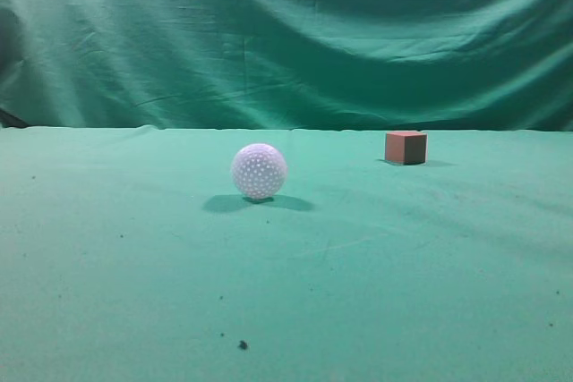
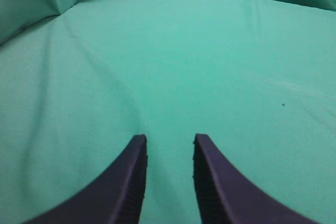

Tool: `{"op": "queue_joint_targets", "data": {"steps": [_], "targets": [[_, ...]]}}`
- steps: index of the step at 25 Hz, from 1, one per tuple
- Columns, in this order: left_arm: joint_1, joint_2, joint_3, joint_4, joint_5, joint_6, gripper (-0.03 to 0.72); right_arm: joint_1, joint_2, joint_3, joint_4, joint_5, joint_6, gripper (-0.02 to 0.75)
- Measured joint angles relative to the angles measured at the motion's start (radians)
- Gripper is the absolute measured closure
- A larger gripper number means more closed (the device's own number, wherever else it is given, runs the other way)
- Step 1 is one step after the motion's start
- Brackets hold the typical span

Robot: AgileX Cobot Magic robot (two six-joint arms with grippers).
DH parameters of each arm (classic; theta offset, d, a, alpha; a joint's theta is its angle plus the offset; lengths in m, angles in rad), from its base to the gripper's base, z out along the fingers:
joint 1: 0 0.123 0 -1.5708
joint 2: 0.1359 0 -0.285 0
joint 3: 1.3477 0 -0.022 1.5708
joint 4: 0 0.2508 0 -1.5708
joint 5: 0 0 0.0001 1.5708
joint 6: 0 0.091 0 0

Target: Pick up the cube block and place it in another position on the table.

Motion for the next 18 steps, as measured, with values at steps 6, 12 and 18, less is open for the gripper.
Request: {"op": "queue_joint_targets", "data": {"steps": [6,12,18], "targets": [[0.0,0.0,0.0,0.0,0.0,0.0,0.453,-0.133,-0.207,0.263,0.015,-0.314,-0.059,0.738],[0.0,0.0,0.0,0.0,0.0,0.0,0.453,-0.294,-0.432,0.524,0.067,-0.492,-0.065,0.738],[0.0,0.0,0.0,0.0,0.0,0.0,0.453,-0.351,-0.648,0.709,0.089,-0.517,-0.064,0.738]]}}
